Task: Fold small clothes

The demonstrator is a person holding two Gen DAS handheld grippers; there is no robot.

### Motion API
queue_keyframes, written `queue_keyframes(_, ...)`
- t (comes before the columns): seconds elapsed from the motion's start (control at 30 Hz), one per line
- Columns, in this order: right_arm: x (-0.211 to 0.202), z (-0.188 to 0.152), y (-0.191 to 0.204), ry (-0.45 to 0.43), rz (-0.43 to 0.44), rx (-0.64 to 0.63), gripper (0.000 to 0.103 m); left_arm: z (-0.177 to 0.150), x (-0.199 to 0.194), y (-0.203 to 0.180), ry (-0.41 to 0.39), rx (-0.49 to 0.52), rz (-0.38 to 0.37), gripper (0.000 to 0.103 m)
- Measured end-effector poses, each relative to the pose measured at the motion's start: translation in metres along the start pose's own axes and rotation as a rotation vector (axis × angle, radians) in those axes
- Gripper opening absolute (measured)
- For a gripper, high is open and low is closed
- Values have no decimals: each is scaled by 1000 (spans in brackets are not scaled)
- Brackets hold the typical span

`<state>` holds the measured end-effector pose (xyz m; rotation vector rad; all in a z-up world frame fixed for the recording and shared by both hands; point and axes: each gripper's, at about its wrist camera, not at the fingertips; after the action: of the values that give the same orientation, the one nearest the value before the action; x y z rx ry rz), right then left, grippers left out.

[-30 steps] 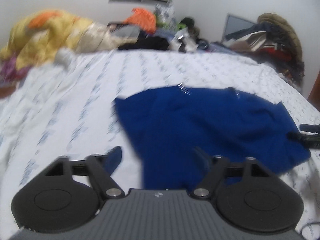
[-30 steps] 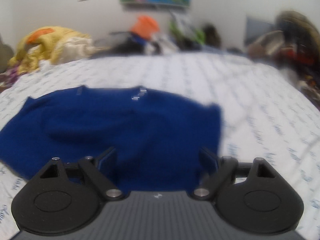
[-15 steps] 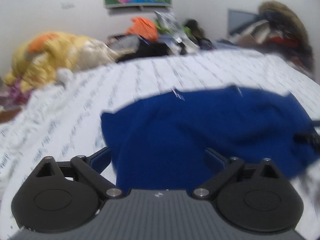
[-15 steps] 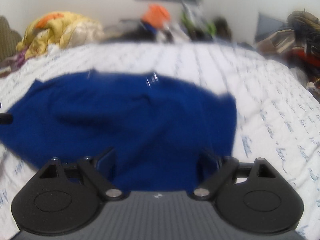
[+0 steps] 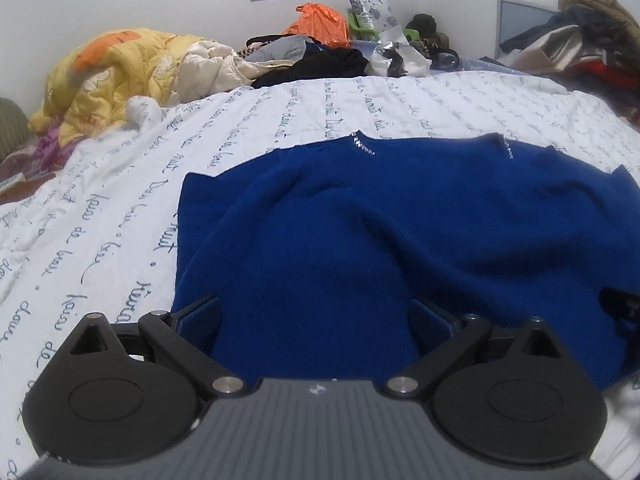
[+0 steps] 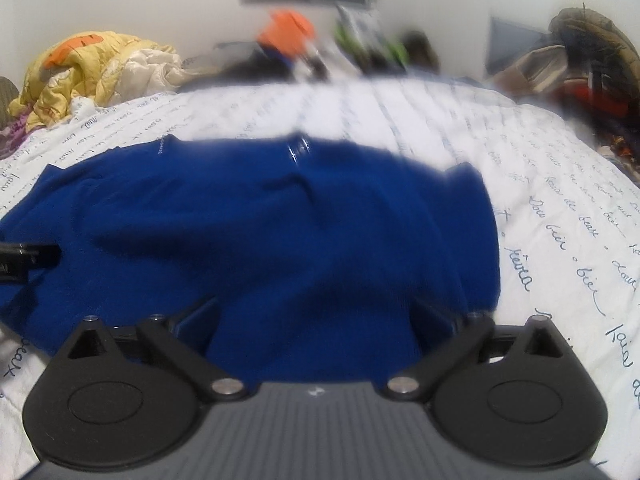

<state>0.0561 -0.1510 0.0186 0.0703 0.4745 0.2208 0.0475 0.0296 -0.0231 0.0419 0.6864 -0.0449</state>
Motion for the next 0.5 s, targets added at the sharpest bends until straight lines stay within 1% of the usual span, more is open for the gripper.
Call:
queue_keyframes(0.1, 1, 0, 0, -1, -5, -3, 103, -3, 0, 0, -5, -8, -2, 103)
queue_keyframes(0.27, 1, 1, 0, 1, 2, 7, 103, -8, -2, -1, -31, -4, -3, 103)
queue_keyframes(0.5, 1, 0, 0, 1, 1, 6, 103, -7, 0, 2, -29, -26, -18, 103)
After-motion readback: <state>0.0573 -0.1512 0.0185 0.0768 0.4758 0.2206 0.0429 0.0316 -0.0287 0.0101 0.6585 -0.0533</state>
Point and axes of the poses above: each gripper's, at about its wrist camera, not at the fingertips, and x roughly the way its jaws point, y to its left, z to its top, and after that the axes turned 6 degrees about -x, right-handed
